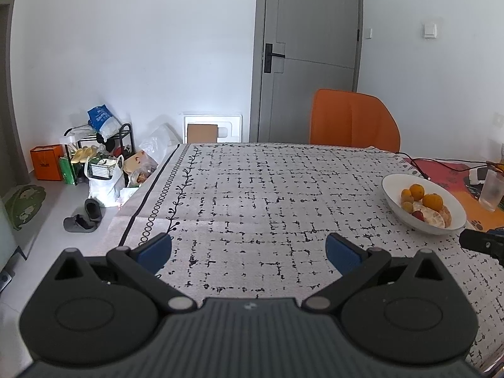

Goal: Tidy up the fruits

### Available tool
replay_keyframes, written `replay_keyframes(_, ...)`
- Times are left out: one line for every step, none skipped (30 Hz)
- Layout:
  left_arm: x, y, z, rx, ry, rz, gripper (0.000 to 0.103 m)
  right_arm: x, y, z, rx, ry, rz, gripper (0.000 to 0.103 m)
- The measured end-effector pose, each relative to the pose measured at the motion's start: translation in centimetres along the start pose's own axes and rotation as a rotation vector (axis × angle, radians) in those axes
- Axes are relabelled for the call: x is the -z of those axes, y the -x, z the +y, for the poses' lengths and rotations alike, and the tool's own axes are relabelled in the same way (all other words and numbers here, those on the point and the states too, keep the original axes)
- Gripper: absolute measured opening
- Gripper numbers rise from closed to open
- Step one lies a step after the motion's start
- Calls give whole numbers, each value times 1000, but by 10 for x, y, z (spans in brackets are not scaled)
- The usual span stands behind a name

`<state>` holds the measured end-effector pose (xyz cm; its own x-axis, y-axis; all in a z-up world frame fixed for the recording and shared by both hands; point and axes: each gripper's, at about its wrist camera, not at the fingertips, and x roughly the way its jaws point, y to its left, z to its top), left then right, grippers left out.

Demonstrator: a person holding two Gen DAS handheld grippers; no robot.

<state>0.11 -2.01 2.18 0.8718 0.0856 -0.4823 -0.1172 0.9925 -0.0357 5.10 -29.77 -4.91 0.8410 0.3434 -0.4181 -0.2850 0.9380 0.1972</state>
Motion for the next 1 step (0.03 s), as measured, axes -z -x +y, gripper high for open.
replay_keyframes(0,0,0,-1,-2,2,103,0,0,0,0,0,1,103)
